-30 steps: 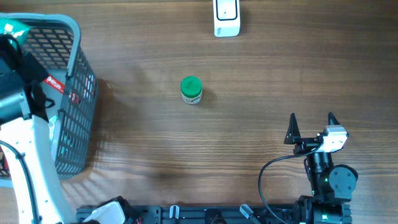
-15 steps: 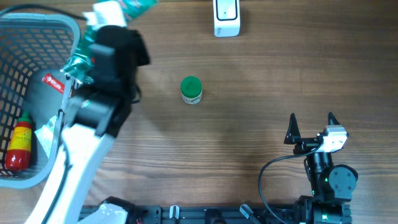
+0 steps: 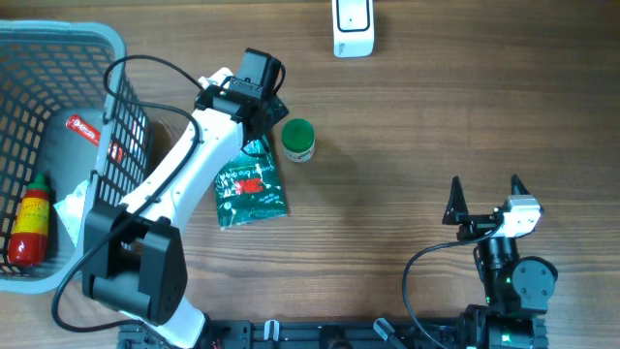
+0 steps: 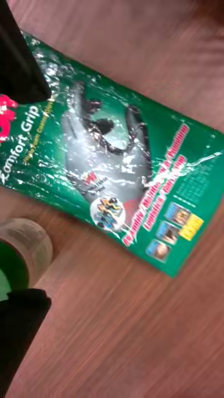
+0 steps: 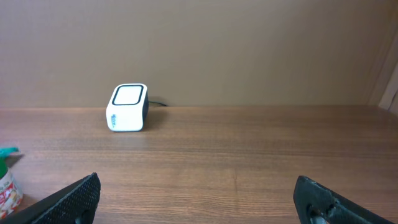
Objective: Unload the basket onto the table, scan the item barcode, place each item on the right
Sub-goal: 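Place the green glove package on the table left of the jar, then grasp the pale green wet-wipe pack in the basket with the left gripper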
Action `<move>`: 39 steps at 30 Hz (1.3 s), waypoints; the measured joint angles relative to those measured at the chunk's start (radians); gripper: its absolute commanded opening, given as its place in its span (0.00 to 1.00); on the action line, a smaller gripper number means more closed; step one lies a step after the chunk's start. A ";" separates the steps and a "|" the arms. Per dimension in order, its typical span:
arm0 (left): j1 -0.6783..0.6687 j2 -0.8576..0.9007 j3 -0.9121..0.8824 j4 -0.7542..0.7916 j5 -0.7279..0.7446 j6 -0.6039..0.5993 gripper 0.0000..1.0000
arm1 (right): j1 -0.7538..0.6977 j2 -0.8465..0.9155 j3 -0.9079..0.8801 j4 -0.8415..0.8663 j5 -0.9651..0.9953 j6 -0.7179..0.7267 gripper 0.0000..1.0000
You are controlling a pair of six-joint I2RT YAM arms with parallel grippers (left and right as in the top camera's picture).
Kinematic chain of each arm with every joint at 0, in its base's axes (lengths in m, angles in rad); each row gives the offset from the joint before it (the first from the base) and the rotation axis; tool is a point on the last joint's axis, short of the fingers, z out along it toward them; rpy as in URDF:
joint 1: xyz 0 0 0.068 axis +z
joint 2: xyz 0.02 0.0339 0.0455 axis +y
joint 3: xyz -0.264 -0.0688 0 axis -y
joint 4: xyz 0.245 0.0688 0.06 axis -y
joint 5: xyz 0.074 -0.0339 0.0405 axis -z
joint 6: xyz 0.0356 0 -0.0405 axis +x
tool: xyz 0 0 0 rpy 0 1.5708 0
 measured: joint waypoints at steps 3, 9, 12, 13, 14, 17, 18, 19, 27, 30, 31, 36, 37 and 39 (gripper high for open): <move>0.040 -0.016 0.014 -0.003 0.008 0.089 1.00 | 0.000 0.000 0.000 0.000 0.000 0.000 1.00; 0.340 -0.340 0.233 -0.038 0.030 0.312 1.00 | 0.000 0.000 0.000 0.000 0.000 0.000 1.00; 0.615 -0.497 0.256 -0.129 0.025 0.351 0.94 | 0.000 0.000 0.000 0.000 0.000 0.000 1.00; 0.710 -0.502 0.256 -0.162 0.023 0.357 0.90 | 0.000 0.000 0.000 0.000 0.000 0.000 1.00; 0.777 -0.488 0.255 -0.182 0.024 0.363 0.88 | 0.000 0.000 0.000 0.000 0.000 0.000 0.99; 0.957 -0.375 0.210 -0.274 0.031 0.370 0.86 | 0.000 0.000 0.000 0.000 0.000 0.000 1.00; 0.989 -0.317 0.181 -0.295 0.030 0.370 0.86 | 0.000 0.000 0.000 0.000 0.000 0.000 1.00; 1.007 -0.270 0.153 -0.299 0.032 0.370 0.86 | 0.000 0.000 0.000 0.000 0.000 0.000 1.00; 1.047 -0.154 -0.073 -0.185 0.089 0.373 0.84 | 0.000 0.000 0.000 0.000 0.000 0.000 1.00; 1.066 -0.151 -0.208 -0.074 0.119 0.382 0.85 | 0.000 0.000 0.000 0.000 0.000 0.000 1.00; 1.067 -0.151 -0.242 -0.042 0.125 0.385 0.86 | 0.000 0.000 0.000 0.000 0.000 0.000 1.00; 1.067 -0.140 -0.354 0.084 0.130 0.410 0.90 | 0.000 0.000 0.000 0.000 0.000 0.000 1.00; 1.067 -0.122 -0.354 0.101 0.126 0.425 0.91 | 0.000 0.000 0.000 0.000 0.000 0.000 1.00; 1.068 -0.088 -0.354 0.137 0.119 0.439 0.89 | 0.000 0.000 0.000 0.000 0.000 0.000 1.00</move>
